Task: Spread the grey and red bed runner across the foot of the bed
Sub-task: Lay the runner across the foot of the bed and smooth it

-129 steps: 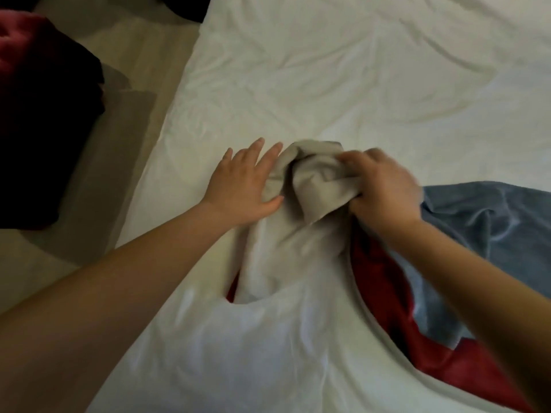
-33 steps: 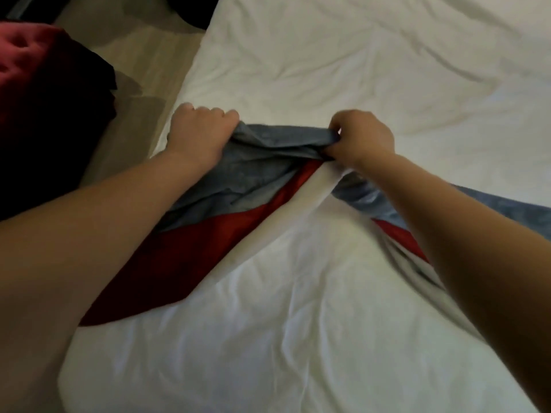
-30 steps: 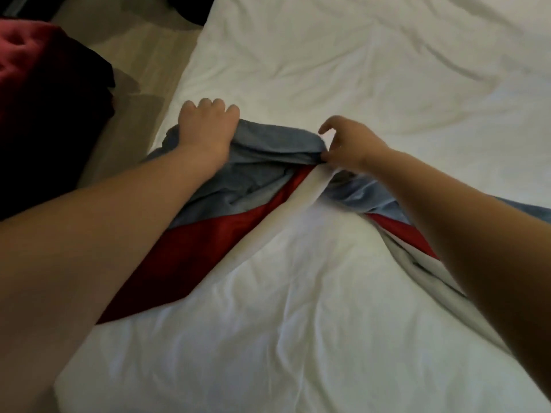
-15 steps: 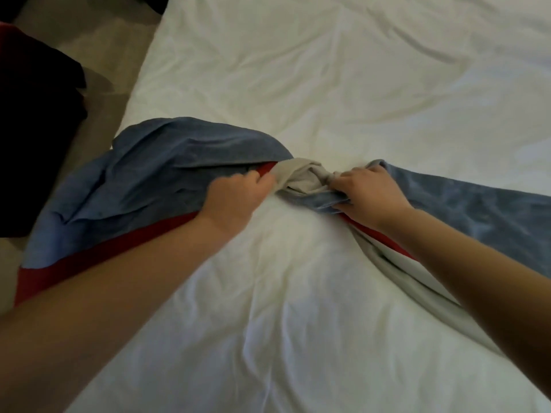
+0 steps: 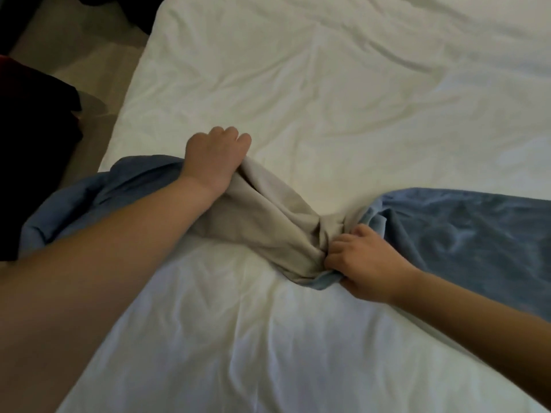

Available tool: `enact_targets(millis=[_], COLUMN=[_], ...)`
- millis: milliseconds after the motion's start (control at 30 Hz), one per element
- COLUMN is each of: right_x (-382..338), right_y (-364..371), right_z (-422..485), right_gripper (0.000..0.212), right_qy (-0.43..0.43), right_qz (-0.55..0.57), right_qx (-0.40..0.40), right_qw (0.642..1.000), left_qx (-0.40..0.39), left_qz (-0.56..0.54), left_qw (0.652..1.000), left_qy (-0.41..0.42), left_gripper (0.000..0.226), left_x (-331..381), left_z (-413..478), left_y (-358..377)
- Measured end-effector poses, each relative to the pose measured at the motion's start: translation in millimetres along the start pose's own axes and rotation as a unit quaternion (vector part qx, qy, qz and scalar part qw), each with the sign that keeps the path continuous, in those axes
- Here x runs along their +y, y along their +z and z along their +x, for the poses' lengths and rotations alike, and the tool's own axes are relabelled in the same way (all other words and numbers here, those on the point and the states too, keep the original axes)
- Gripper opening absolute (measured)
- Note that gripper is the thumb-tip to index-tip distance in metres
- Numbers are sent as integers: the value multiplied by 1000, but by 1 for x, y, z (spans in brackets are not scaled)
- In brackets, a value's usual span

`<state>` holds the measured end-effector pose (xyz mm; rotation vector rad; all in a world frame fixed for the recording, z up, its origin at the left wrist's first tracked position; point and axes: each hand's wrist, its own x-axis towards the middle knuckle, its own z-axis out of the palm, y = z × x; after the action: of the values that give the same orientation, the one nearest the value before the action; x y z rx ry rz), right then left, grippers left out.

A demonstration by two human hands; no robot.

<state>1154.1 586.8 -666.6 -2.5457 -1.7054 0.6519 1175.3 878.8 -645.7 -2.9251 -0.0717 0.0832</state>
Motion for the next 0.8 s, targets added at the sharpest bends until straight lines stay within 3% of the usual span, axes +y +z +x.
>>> enact_targets(millis=[100,167,267,333,400,467,633,700,800], right_x=[2,5,16,28,40,50,88,109,132], right_y=[-5,-13,-31,-39,-46,-51,-64,-64,-57], right_z=[20,34,52,60,66,73,84,91,106], right_gripper=[17,17,19,22,21,16,19,20,23], right_qy=[-6,3,55,88,120,148,246,298,381], right_qz=[-32,-13,50,80,117,138,173,164,115], right_qx=[33,92,162,193,224,258,344,358,314], right_qw=[999,996,984,974,960,944,890,869,862], left_qx=[104,189,121,56,18,31,226,217,109], left_qz=[-11,-98,-223,-243,-217,-164,-55,15,49], left_qw=[994,974,964,967,976,986,973,976,992], left_qy=[42,81,83,44,12,-9,14,-8,-44], left_gripper=[14,10,29,43,45,30,7,8,14], left_x=[27,45,68,73,72,71,46,28,8], left_z=[-19,-44,-87,-102,-103,-93,-35,-7,32], left_y=[1,12,34,47,57,58,33,18,5])
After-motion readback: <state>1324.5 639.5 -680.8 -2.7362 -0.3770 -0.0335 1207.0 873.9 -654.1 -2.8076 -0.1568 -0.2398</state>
